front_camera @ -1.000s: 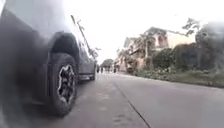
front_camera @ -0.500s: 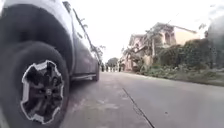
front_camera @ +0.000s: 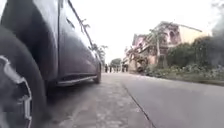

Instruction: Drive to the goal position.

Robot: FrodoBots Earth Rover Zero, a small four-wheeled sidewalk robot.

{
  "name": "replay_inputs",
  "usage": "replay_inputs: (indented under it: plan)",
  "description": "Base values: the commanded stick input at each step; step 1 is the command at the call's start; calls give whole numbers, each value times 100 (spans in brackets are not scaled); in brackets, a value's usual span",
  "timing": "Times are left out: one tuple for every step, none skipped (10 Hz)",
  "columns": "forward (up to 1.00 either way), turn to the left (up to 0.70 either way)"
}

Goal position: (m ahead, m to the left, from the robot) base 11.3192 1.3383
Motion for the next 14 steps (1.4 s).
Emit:
replay_inputs:
  plan:
    - [100,-28]
    - [100,-8]
    - [100,0]
    - [100,-1]
    - [100,0]
    - [100,-1]
    - [100,-1]
    - [100,0]
    - [100,0]
    - [100,0]
    - [100,0]
    - [100,-10]
    - [100,-35]
    - [100,-38]
